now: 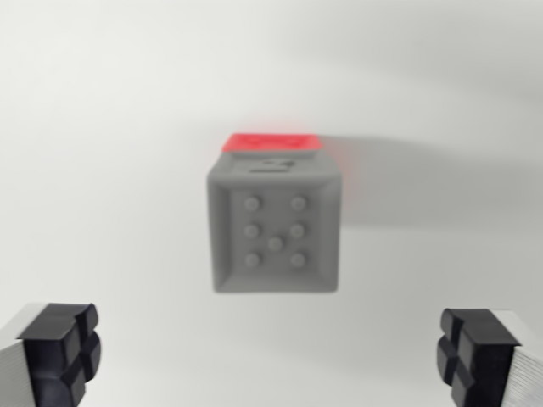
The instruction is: Destack cube
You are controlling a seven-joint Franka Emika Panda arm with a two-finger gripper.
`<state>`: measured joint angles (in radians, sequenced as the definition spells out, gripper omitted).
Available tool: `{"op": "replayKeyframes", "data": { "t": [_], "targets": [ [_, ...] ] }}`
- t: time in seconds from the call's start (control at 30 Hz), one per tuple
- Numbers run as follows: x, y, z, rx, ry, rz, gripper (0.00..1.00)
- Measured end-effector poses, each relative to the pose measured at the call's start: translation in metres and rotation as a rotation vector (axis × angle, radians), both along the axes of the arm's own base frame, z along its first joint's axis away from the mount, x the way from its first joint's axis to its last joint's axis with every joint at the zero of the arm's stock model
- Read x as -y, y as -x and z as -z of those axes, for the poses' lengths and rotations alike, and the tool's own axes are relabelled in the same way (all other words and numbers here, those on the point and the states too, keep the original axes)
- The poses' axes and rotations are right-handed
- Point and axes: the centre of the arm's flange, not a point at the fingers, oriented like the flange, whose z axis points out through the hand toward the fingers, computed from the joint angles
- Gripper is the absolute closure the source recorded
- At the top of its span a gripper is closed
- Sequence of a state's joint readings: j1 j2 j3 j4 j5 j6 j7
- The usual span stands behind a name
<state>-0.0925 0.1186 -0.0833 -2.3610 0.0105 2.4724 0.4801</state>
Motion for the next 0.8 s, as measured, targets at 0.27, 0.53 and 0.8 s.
{"op": "replayKeyframes", "data": {
  "t": [0.27, 0.53, 0.8],
  "targets": [
    [0.000, 0.001, 0.031, 0.001, 0.000, -0.001, 0.00],
    [0.000, 0.001, 0.060, 0.001, 0.000, -0.001, 0.00],
    [0.000, 0.002, 0.084, 0.001, 0.000, -0.001, 0.00]
  ]
}}
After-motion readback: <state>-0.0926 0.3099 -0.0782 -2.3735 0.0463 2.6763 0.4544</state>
